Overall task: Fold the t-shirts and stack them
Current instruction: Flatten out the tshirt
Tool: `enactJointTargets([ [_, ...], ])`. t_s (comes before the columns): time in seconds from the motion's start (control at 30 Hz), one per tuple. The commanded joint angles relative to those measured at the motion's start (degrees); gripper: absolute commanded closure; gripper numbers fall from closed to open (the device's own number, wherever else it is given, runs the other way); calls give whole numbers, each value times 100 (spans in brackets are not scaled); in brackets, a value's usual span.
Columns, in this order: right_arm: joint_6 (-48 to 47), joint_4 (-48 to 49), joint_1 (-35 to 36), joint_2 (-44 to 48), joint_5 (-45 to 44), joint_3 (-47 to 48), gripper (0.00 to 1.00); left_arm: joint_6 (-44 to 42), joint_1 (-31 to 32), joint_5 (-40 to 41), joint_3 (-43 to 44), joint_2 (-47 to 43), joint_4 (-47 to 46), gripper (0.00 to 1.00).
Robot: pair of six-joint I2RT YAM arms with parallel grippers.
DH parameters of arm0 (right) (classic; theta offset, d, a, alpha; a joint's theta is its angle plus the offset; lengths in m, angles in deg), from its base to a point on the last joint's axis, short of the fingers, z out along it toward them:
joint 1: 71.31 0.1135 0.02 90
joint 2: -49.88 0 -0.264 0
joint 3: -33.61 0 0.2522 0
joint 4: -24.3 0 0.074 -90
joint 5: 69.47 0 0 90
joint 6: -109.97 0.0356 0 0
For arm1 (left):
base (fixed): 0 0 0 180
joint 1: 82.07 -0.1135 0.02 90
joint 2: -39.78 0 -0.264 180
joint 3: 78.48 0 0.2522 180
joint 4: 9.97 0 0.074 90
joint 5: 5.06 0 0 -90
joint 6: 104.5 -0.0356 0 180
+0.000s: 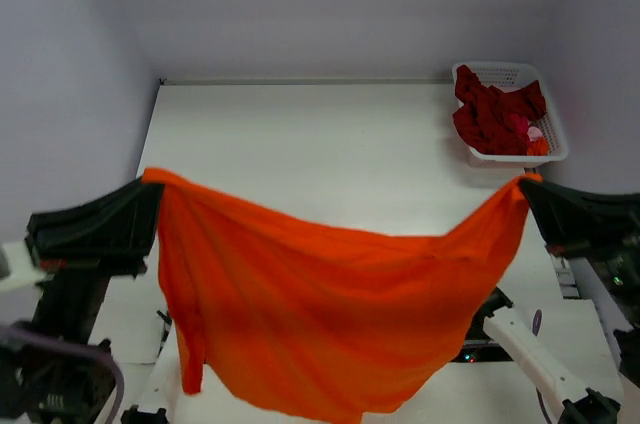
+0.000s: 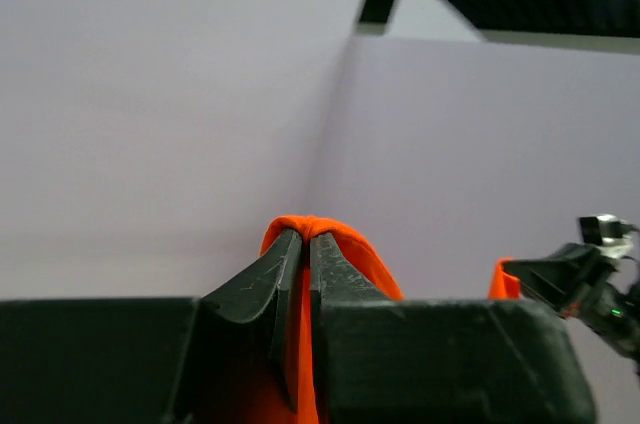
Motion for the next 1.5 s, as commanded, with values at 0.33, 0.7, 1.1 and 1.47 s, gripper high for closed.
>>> enactJointTargets([
  [0.33, -97, 1032, 6, -2546, -648, -309, 100, -867, 22, 1675, -907, 2191, -516, 100],
  [0.7, -79, 1015, 6, -5287, -437, 912, 100, -657, -513, 1598, -1258, 4056, -1377, 100],
  [1.1, 448, 602, -494, -7742, 46, 2864, 100, -138, -1146, 1272, -829, 6113, -1572, 100],
  [1.47, 265, 146, -1629, -8789, 223, 4462, 100, 275, -1313, 815, 50, 6895, -1580, 100],
])
